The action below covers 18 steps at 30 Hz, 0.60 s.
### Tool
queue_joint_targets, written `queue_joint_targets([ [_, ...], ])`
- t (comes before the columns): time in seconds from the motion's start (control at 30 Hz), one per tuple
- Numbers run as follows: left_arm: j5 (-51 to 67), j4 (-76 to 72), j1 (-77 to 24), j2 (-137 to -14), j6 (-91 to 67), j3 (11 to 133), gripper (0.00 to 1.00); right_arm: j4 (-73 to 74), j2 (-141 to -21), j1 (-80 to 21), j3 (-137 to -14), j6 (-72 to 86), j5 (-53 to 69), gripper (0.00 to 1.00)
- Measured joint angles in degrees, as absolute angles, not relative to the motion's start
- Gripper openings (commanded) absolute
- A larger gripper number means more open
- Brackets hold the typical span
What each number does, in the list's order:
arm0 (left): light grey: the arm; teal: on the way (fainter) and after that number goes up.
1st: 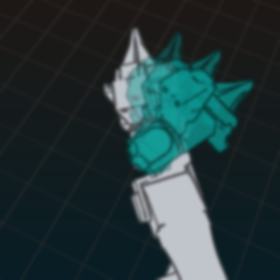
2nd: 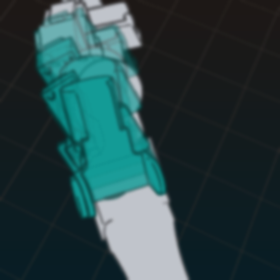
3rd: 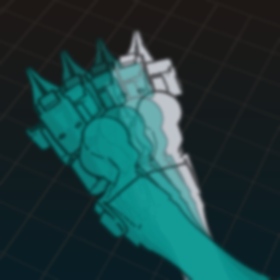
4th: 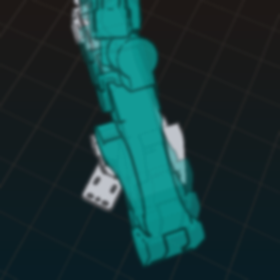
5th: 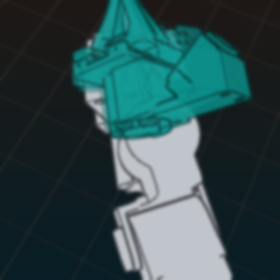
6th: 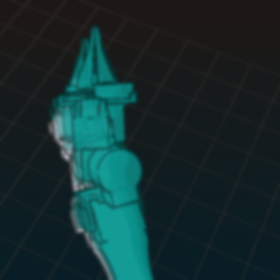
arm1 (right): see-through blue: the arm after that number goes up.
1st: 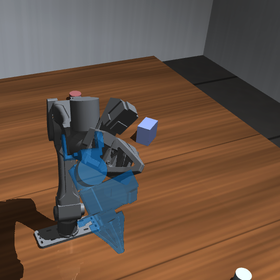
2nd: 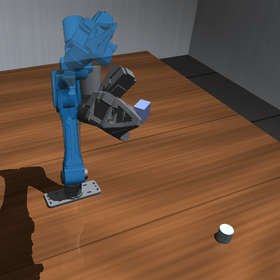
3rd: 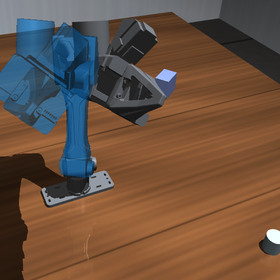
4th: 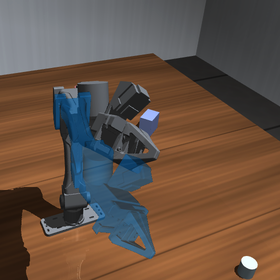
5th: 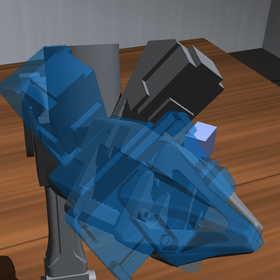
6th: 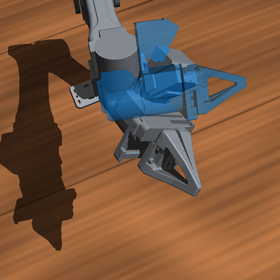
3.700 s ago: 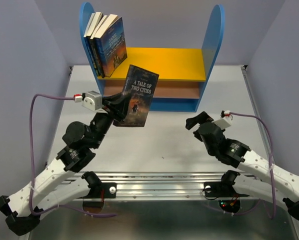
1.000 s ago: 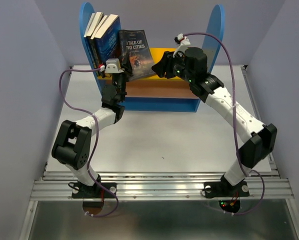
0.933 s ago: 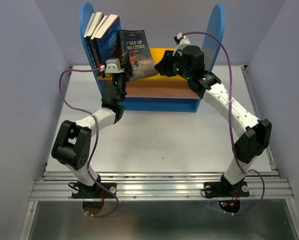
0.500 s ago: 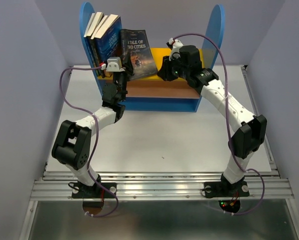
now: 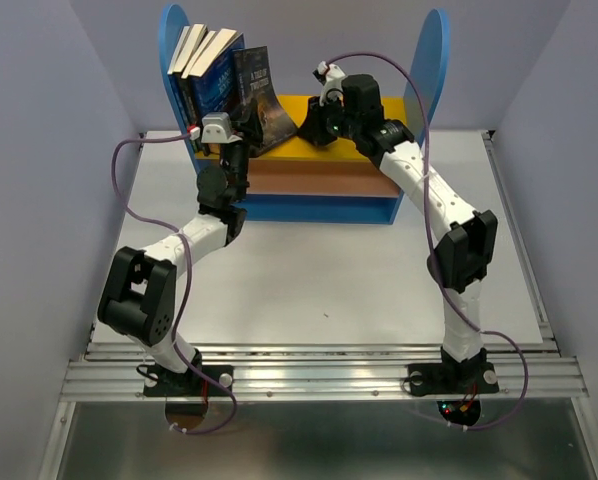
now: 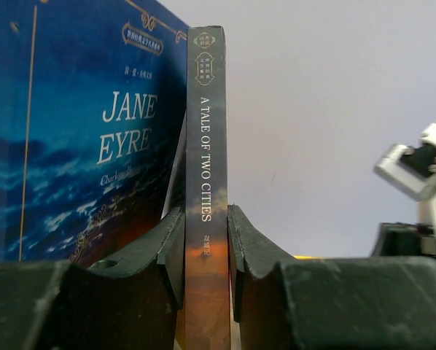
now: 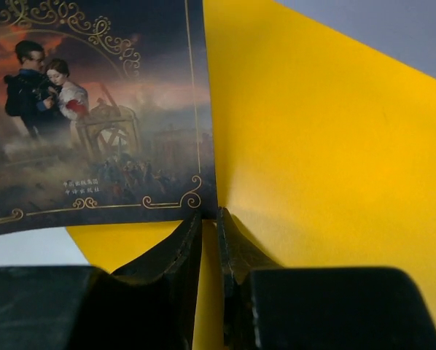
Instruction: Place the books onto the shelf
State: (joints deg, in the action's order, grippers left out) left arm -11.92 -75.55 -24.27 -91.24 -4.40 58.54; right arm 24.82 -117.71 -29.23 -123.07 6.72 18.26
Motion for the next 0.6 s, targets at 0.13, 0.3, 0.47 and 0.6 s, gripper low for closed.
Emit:
queue_joint_targets([
  [0.13,-11.42,-77.38,-24.25,-91.18,-5.43,58.00,0.00,22.96,-121.64,-29.47,-127.31,7.57,18.87,0.19],
  [0.3,-12.80,-80.03,-24.12,-90.76,-5.39,55.09,0.00,19.38,-123.44,-29.50,-128.01,9.45,18.90,0.19],
  [0.47,-14.90,-82.89,-23.90,-89.91,-5.17,51.96,0.00,16.78,-127.00,-29.76,-131.48,11.31,19.35,0.18],
  [0.6,-15.31,-83.35,-23.90,-89.19,-3.90,51.35,0.20,14.17,-129.58,-30.39,-133.71,12.03,19.46,0.18],
])
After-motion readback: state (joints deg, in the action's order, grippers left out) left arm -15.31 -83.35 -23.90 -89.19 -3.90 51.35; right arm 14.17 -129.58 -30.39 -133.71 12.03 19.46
